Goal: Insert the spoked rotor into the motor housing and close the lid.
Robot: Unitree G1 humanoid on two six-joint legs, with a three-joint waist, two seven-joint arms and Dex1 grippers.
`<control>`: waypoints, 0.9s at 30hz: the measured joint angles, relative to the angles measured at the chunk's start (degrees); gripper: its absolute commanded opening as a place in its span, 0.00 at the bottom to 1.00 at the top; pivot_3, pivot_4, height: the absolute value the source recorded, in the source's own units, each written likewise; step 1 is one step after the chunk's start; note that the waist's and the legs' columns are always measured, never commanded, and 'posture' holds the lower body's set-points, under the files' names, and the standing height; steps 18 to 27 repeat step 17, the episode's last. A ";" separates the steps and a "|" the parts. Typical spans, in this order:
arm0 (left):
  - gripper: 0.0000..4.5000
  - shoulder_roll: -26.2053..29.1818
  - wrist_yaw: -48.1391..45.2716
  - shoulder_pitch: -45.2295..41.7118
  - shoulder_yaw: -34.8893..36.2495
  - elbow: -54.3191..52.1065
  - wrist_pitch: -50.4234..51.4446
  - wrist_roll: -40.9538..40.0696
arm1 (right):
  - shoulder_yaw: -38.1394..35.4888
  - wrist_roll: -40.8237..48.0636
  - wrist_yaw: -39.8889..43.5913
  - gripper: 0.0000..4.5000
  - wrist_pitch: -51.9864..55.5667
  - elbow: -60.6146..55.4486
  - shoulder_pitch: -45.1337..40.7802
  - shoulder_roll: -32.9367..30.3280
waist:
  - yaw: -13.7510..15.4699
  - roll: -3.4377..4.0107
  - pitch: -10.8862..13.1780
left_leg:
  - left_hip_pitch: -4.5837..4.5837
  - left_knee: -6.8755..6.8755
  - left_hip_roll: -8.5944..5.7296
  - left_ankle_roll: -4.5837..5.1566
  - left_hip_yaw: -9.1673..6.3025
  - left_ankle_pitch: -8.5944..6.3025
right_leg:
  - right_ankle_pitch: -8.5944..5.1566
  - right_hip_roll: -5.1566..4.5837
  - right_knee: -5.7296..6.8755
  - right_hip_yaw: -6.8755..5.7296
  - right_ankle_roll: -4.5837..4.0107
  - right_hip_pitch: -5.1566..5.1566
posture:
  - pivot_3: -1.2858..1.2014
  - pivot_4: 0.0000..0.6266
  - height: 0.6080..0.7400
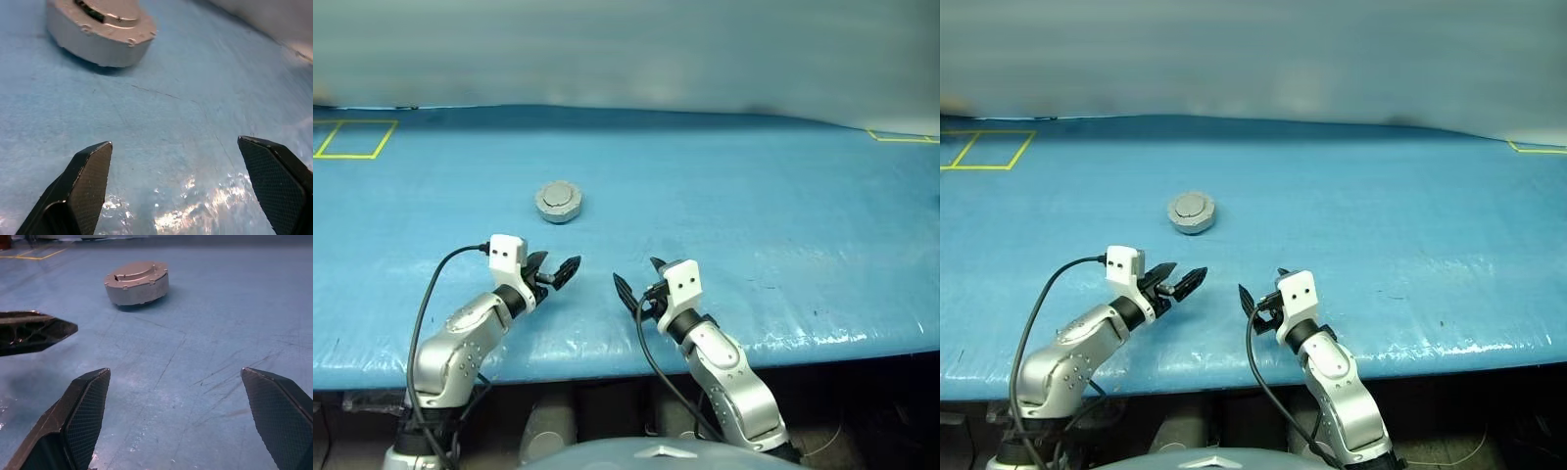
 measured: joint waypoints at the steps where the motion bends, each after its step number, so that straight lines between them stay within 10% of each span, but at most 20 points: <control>1: 0.99 0.12 -0.37 1.27 -1.02 0.01 -3.53 3.09 | -0.58 -0.13 -0.19 1.00 -0.29 -0.50 0.51 -0.31 | 0.05 0.01 -0.01 | -0.03 -0.03 -0.01 0.02 0.05 0.00 | -0.01 -0.04 -0.01 0.00 -0.01 -0.05 | 0.52 0.24 1.00; 10: 0.99 -3.20 -0.75 3.71 -2.70 4.38 -21.77 14.66 | -1.80 -4.02 -1.08 1.00 -0.64 -3.53 1.78 -4.32 | 0.14 0.02 -0.01 | -0.49 0.01 0.01 0.37 0.07 0.17 | -0.09 0.30 -0.02 -0.06 0.12 -0.16 | 0.52 0.24 1.00; 27: 0.99 -3.74 -2.05 3.82 -3.12 5.63 -24.02 17.18 | -1.40 -4.78 -1.37 1.00 -1.27 -4.37 1.89 -4.15 | 0.12 0.01 -0.01 | -0.48 0.08 0.07 0.38 0.08 0.17 | -0.18 0.38 -0.01 -0.05 0.28 -0.14 | 0.52 0.24 1.00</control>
